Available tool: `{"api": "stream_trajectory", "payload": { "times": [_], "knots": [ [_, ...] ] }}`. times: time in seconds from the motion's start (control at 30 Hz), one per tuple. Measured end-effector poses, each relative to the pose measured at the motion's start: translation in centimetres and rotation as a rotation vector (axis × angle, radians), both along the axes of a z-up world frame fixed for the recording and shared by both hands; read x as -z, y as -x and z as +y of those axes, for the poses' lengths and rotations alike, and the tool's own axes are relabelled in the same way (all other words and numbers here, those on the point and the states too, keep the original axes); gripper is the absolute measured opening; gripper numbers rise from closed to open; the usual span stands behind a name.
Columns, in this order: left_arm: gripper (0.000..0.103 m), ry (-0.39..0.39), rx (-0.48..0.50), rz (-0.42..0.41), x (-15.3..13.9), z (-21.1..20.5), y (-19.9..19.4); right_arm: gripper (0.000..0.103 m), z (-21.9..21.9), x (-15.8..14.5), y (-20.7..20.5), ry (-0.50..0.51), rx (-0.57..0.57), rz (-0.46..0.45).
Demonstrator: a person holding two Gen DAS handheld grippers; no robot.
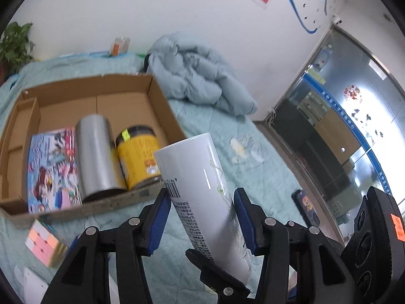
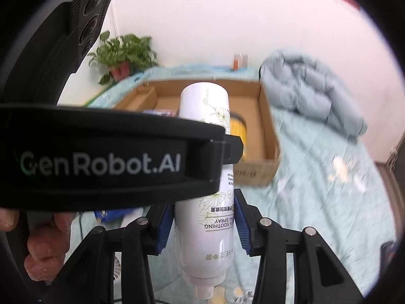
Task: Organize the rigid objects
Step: 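Lift the white spray bottle with both grippers and carry it over the box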
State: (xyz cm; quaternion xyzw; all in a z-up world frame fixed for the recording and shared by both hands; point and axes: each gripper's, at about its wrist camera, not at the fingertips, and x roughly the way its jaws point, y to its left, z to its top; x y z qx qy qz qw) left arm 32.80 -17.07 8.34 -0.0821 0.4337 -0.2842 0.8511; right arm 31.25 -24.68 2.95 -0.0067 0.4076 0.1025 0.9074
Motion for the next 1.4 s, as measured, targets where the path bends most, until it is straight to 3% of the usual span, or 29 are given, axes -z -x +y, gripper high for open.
{"api": "stream_trajectory", "payload": {
  "times": [0.27,0.67,1.03,1.4],
  "knots": [
    [0.049,0.022,0.025,-0.104,-5.2,0.2,-0.3,0.043,0.7,-3.5,0.5,0.032,0.027,-0.098],
    [0.049,0.047,0.057,-0.148,-8.1,-0.2,-3.9,0.043,2.2,-5.2,-1.5,0.088,0.05,-0.186],
    [0.049,0.053,0.076,-0.121,-7.8,-1.6,-10.4,0.043,-1.2,-4.5,-7.4,0.108,0.065,-0.179],
    [0.049,0.046,0.074,-0.038,-3.2,-2.7,-17.0,0.043,-1.9,-2.0,-12.4,0.112,0.056,-0.125]
  ]
}}
